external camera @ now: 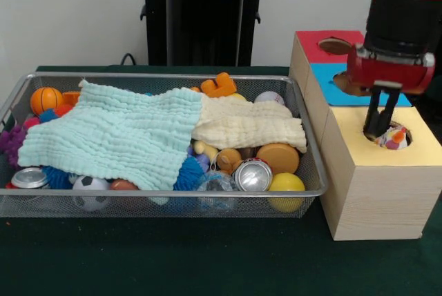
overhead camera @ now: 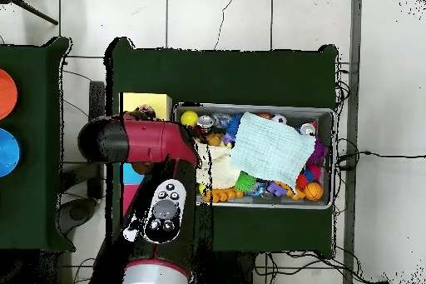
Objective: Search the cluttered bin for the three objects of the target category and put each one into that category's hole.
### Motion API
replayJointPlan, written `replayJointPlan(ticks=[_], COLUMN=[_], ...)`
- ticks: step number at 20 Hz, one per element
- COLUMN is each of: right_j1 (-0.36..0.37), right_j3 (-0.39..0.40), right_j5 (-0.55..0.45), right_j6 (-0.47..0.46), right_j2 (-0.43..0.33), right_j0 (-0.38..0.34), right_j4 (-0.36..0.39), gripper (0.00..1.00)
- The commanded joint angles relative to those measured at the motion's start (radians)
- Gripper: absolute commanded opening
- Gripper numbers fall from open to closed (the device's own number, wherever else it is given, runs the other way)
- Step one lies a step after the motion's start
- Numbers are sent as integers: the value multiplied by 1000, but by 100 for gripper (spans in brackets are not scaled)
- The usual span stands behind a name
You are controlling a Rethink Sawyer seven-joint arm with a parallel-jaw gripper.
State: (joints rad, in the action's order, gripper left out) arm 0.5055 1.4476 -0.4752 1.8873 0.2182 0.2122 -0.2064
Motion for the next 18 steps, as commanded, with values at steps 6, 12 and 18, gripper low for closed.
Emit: replayJointPlan(ticks=[6, 12, 18], right_j1=[90, 60, 52], right_j3=[43, 52, 92], right_j5=[-223, -167, -113], right_j6=[196, 141, 100], right_j2=[-3, -3, 0], right_j0=[16, -22, -55], right_j4=[-15, 26, 61], gripper=[0, 0, 0])
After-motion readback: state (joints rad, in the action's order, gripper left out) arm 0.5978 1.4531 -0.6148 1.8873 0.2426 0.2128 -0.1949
